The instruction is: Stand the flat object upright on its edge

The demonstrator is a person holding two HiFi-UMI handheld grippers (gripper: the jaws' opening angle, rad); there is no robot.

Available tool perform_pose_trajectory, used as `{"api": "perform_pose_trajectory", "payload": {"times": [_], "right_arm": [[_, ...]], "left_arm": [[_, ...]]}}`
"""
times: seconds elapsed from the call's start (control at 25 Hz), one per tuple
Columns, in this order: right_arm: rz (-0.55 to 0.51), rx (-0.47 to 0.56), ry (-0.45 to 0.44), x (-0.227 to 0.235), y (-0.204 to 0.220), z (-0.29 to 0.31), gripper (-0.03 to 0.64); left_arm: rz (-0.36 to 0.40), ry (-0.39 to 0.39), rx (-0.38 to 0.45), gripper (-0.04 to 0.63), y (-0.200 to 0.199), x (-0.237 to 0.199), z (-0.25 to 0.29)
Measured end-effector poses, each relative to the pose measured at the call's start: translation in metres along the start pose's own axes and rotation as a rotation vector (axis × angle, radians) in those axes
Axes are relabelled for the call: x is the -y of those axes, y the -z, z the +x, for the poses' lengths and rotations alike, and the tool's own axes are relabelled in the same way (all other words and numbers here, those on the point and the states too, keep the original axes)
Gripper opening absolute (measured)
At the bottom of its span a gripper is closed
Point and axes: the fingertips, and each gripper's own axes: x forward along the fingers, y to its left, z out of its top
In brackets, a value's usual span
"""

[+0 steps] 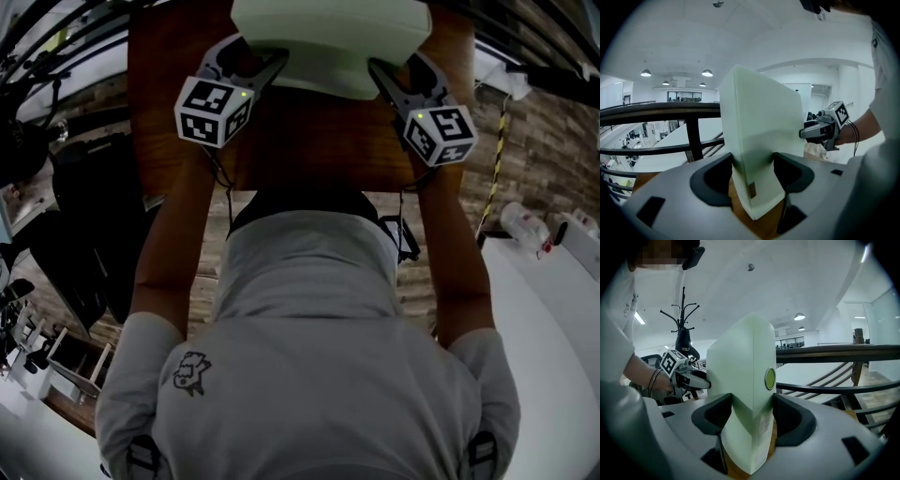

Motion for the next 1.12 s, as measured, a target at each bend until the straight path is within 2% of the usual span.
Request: {"api": "perform_pose_trajectory", "payload": {"times": [0.56,1.12], "right_arm": [[-0.147,0.068,0.046,0.011,0.017,0.012,0.254],[-0.131,0.069,0.041,0.012,0.028,0.017,0.255]], "left_arm": [[0.067,-0.054,0.063,0.276,0.004,-0.005,0.011],[0.052,-0.060,0.062,0.276,0.013,-0.006,0.013]]}}
